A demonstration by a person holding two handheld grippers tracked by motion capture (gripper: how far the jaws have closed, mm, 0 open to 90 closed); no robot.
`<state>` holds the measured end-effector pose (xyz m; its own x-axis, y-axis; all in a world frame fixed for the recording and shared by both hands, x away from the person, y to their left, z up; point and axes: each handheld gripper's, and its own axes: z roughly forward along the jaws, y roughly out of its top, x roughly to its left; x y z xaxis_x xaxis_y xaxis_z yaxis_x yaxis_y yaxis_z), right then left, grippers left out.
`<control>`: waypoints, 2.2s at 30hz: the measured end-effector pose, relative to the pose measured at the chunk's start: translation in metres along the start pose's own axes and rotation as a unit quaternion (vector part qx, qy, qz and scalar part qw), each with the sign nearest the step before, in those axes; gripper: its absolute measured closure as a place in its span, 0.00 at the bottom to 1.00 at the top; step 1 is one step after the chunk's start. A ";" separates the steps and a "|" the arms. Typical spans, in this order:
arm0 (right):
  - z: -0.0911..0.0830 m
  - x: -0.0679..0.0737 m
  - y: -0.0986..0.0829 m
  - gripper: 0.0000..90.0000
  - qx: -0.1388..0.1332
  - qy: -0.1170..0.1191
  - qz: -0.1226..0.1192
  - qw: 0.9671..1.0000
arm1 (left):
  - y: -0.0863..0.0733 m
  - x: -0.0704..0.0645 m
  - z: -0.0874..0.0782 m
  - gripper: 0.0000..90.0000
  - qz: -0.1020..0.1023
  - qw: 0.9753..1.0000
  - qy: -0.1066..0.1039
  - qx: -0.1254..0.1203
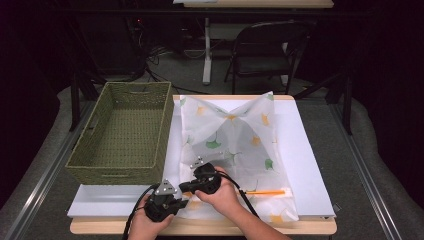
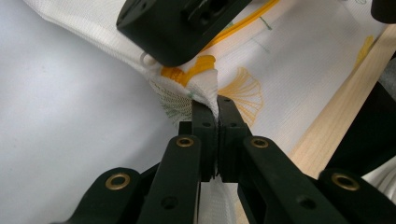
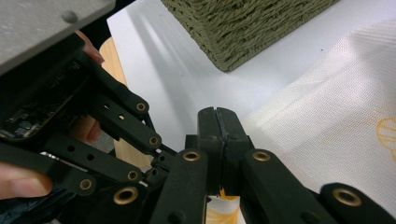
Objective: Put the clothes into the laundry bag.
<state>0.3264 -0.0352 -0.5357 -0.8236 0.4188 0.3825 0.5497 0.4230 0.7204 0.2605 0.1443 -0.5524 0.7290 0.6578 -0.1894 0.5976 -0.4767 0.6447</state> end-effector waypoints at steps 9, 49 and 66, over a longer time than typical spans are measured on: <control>-0.010 -0.001 0.000 1.00 -0.021 0.013 0.010 1.000 | -0.002 0.004 -0.003 0.93 -0.016 1.000 -0.012 -0.005; 0.001 0.007 -0.003 0.89 0.002 -0.069 -0.054 0.996 | 0.013 0.000 0.003 0.99 -0.009 1.000 -0.011 -0.019; -0.020 0.005 -0.005 1.00 -0.034 -0.035 -0.021 0.999 | 0.009 0.004 -0.001 0.99 -0.027 0.999 -0.009 -0.025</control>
<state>0.3161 -0.0516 -0.5257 -0.8322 0.4586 0.3118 0.5030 0.3873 0.7727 0.2683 0.1434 -0.5472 0.7024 0.6707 -0.2384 0.6190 -0.4101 0.6698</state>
